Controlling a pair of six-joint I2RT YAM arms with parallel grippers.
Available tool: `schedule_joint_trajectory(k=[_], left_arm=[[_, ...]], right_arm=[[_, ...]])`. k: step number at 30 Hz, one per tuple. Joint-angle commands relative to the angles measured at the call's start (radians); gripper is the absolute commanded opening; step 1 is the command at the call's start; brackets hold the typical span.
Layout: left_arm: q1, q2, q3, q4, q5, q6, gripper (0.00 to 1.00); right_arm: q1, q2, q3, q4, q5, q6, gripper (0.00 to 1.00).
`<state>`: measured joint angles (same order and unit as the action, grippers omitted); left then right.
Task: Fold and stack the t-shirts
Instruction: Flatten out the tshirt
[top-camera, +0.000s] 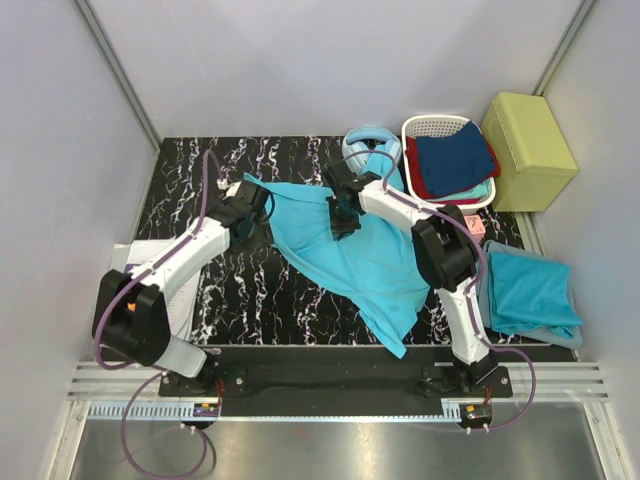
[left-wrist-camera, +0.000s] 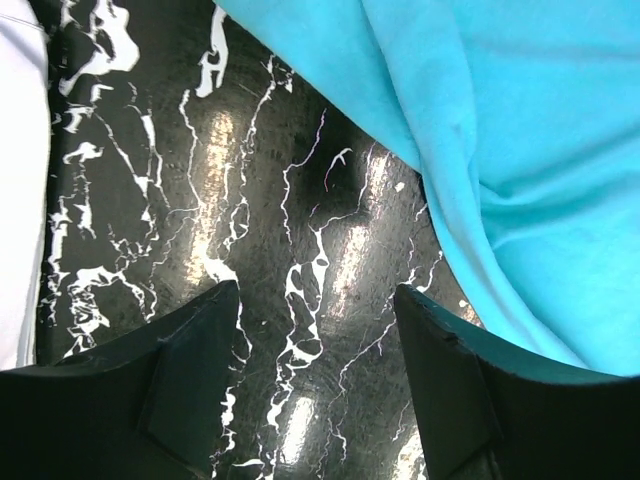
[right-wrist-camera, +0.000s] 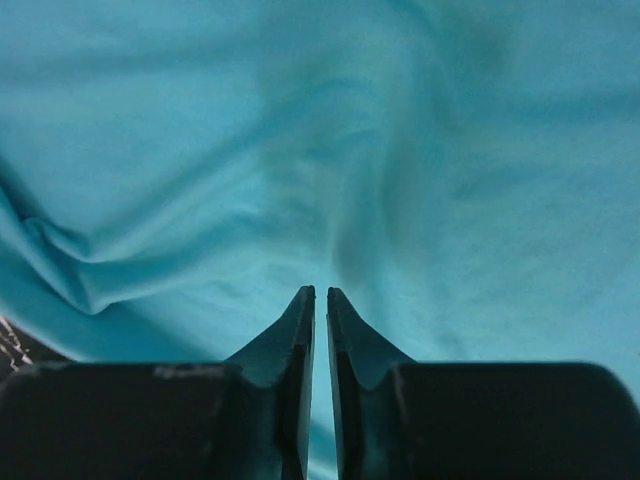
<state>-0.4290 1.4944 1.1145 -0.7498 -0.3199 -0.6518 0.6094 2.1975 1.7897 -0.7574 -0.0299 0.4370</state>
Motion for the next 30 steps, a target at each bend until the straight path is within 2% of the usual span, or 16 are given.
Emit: schedule_joint_trajectory(k=[1,7,9,22,28,30], left_arm=[[-0.002,-0.062,-0.024,0.000,-0.028,0.001,0.68],[-0.002,-0.071,-0.041,-0.017,-0.028,0.004,0.68],[-0.002,-0.077,-0.048,-0.019,-0.027,0.006,0.68],[-0.002,-0.099,-0.078,-0.033,-0.033,0.011,0.68],[-0.002,-0.091,-0.084,-0.033,-0.034,0.014,0.68],[-0.002,-0.089,-0.082,-0.033,-0.030,0.012,0.68]], right_arm=[[0.007,0.056,0.072,-0.025,-0.025,0.006,0.14],[-0.013,0.131,0.148,-0.051,-0.027,0.012,0.06],[-0.028,0.156,0.166,-0.066,-0.030,0.019,0.00],[-0.123,0.231,0.289,-0.131,-0.004,0.054,0.00],[-0.152,0.210,0.301,-0.132,-0.028,0.034,0.00],[-0.129,0.164,0.254,-0.097,-0.025,0.028,0.10]])
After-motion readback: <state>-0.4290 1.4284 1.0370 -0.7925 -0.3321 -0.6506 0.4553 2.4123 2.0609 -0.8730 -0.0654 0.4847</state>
